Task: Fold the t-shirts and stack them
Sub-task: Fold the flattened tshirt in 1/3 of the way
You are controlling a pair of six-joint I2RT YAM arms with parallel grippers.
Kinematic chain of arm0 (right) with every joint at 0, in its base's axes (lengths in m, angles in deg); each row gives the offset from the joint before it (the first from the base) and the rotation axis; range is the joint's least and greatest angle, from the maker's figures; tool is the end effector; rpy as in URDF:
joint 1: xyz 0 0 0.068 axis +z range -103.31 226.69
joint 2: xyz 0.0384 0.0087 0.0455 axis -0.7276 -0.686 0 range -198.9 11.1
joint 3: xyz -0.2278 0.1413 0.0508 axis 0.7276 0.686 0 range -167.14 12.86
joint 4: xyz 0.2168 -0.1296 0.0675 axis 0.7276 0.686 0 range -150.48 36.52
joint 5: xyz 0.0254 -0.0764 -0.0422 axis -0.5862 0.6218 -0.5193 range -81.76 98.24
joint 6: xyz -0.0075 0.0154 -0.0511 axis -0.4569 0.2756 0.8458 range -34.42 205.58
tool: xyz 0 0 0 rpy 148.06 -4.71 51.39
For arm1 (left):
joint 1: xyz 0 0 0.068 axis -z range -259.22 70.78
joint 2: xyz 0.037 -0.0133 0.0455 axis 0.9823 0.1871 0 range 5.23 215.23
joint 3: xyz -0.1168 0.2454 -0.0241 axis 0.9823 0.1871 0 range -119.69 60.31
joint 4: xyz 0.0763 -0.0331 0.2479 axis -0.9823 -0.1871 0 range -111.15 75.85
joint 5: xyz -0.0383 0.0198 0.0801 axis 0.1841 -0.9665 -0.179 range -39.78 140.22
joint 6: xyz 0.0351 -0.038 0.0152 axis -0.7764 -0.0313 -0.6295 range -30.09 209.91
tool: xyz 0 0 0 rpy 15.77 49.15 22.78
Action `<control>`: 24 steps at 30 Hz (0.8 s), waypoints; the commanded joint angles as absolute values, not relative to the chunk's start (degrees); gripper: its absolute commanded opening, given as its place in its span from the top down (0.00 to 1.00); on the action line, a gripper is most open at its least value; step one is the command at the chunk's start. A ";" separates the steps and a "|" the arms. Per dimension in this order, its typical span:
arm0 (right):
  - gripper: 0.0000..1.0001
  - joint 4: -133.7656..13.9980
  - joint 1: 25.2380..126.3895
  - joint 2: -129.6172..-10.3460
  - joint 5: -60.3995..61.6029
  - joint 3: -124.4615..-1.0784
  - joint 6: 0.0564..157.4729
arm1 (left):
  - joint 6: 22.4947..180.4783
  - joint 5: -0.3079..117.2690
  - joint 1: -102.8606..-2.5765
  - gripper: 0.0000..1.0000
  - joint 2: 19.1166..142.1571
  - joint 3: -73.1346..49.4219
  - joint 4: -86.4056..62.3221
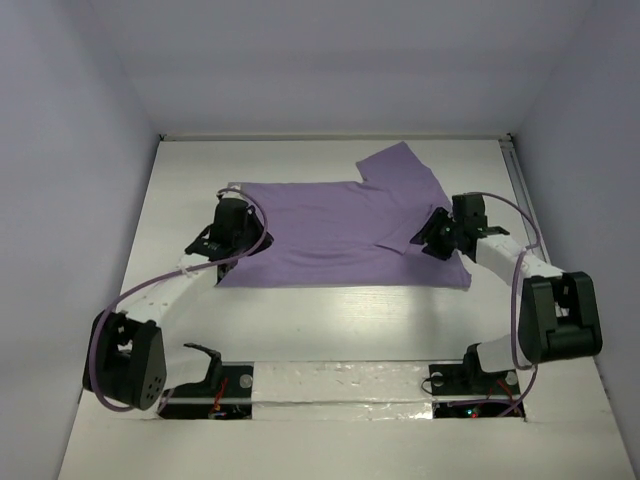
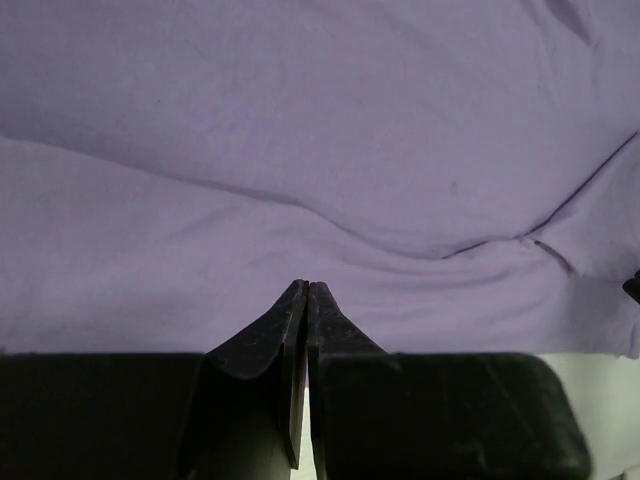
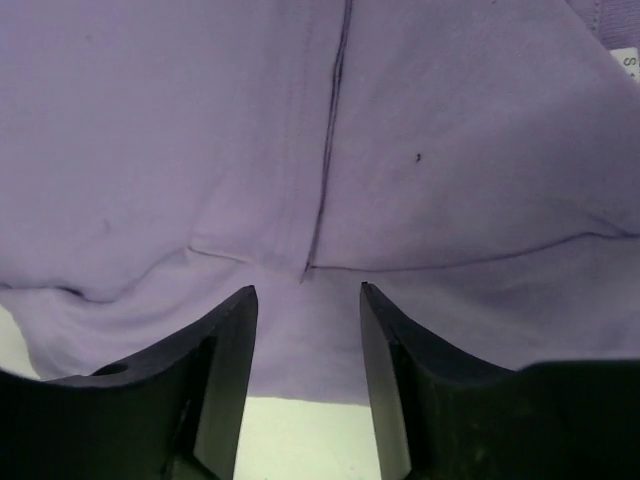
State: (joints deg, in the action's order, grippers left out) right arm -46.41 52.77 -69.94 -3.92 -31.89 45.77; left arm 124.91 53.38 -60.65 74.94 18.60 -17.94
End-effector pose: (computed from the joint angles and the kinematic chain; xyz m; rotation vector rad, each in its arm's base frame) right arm 0.2788 0.0373 0.1939 0.6381 2.4385 0.6012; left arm 0.2516 -0.0867 0.2414 -0.2793 2.1683 -0.6022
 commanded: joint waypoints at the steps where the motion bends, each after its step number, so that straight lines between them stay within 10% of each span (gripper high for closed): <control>1: 0.51 -51.34 54.33 -73.26 -3.01 -36.08 44.54 | 122.34 51.98 -60.50 1.00 76.06 19.00 -12.92; 24: 0.78 -51.51 58.02 -82.50 -0.72 -37.41 41.02 | 122.95 52.33 -60.50 1.00 81.08 23.22 -11.16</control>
